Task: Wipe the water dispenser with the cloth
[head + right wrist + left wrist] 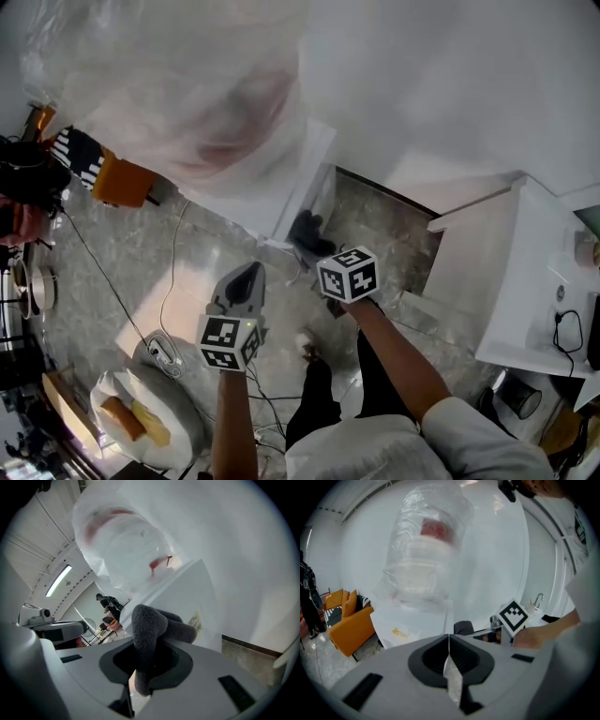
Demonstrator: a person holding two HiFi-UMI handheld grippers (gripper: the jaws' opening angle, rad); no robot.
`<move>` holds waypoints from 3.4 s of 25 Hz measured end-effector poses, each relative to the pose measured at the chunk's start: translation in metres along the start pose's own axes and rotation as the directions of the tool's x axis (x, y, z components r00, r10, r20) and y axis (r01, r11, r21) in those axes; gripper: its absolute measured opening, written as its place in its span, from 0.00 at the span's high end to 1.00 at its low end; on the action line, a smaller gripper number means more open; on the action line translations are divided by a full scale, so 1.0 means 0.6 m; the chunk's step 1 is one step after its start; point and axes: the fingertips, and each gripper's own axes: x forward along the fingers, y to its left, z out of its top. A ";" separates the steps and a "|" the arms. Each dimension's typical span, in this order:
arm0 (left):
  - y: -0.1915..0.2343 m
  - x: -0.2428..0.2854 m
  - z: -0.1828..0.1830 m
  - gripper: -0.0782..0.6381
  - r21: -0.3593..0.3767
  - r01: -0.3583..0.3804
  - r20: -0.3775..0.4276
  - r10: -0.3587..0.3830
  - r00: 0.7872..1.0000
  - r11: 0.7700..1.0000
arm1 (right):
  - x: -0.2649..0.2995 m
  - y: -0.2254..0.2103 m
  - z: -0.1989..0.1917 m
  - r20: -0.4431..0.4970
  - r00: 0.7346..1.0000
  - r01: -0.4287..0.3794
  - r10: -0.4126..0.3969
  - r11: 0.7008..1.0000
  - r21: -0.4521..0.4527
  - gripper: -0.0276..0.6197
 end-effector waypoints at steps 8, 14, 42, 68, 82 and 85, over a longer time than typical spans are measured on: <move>0.008 0.024 -0.020 0.87 -0.026 -0.021 0.025 0.022 0.999 0.999 | 0.035 -0.118 0.027 0.046 0.992 0.110 -0.117 0.984 0.143 0.86; 0.022 0.069 -0.050 0.87 -0.111 -0.050 0.014 0.052 0.999 0.993 | 0.061 -0.220 0.076 0.045 0.978 0.198 -0.204 0.973 0.115 0.86; 0.017 0.141 -0.193 0.87 -0.186 -0.112 -0.053 0.103 0.993 0.976 | 0.141 -0.238 -0.098 -0.129 0.991 -0.035 0.041 0.998 0.054 0.86; 0.020 0.182 -0.301 0.87 -0.177 -0.074 -0.154 0.046 0.987 0.981 | 0.242 -0.401 -0.237 -0.242 0.970 0.118 -0.034 0.932 0.342 0.86; 0.084 0.212 -0.301 0.87 -0.176 -0.118 -0.180 0.086 0.980 0.977 | 0.252 -0.519 -0.119 -0.139 0.977 0.199 -0.163 0.928 0.314 0.86; 0.068 0.216 -0.285 0.87 -0.128 -0.074 -0.167 0.052 0.985 0.989 | 0.224 -0.500 -0.053 -0.038 0.989 0.145 -0.140 0.933 0.328 0.86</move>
